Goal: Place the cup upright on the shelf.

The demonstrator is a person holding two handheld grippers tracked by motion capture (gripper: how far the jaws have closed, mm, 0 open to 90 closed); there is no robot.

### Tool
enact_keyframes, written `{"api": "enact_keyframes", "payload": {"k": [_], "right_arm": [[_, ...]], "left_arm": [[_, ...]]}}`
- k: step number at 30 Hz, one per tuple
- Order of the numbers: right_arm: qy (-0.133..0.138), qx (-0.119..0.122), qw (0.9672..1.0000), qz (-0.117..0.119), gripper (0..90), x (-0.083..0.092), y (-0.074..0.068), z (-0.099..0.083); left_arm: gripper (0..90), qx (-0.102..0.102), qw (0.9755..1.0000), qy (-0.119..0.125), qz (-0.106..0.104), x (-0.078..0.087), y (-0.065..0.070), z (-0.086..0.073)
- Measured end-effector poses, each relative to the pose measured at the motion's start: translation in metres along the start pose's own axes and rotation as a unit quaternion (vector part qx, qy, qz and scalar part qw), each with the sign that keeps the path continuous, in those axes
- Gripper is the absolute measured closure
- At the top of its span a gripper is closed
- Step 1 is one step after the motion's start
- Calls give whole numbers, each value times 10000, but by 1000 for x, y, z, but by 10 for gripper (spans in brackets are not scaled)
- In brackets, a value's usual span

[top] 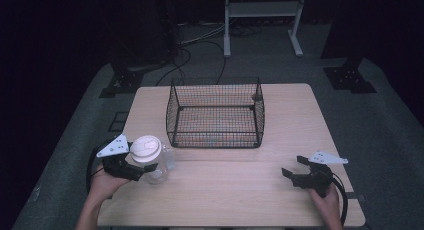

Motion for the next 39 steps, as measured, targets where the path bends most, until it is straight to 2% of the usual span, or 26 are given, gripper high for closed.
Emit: {"api": "enact_keyframes", "payload": {"k": [3,9,14,15,16,17,18,20,22,23,24,28,29,30,38,39], "right_arm": [[-6,4,10000,8,146,0,0,0],[-6,17,10000,18,146,0,0,0],[-8,29,10000,14,146,0,-1,0],[-9,29,10000,14,146,0,-1,0],[-9,29,10000,14,146,0,-1,0],[-7,25,10000,16,146,0,-1,0],[-7,25,10000,16,146,0,-1,0],[-5,26,10000,17,146,0,-1,0],[-4,30,10000,19,146,0,-1,0],[0,24,10000,18,146,0,-1,0],[0,24,10000,18,146,0,-1,0],[18,45,10000,11,146,0,0,0],[7,29,10000,15,146,0,0,0],[7,29,10000,15,146,0,0,0],[14,30,10000,20,146,0,0,0],[14,30,10000,20,146,0,0,0]], "left_arm": [[153,-167,9998,-15,-92,-7,9,9],[153,-334,9989,4,-314,-19,24,25],[153,-463,9975,22,-534,-31,35,46],[153,-511,9967,49,-621,-37,39,57],[153,-511,9967,49,-621,-37,39,57],[153,-537,9961,77,-700,-43,40,66],[153,-537,9961,77,-700,-43,40,66],[153,-526,9957,108,-759,-48,40,76],[153,-555,9954,131,-768,-52,40,87],[153,-543,9951,143,-809,-56,38,98],[153,-543,9951,143,-809,-56,38,98],[153,-537,9949,159,-844,-63,35,120],[153,-556,9946,170,-855,-66,34,130],[153,-556,9946,170,-855,-66,34,130],[153,-650,9951,30,-741,-79,29,170],[153,-650,9951,30,-741,-79,29,170]]}}
Point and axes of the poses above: each handheld gripper's, and its own axes: x roughly backward along the jaws, z roughly out of its top, y roughly to its right, the point moved 1 cm from there along -x, roughly forward along the jaws, and after that the axes turned 12 degrees about x, right-handed, at the moved point
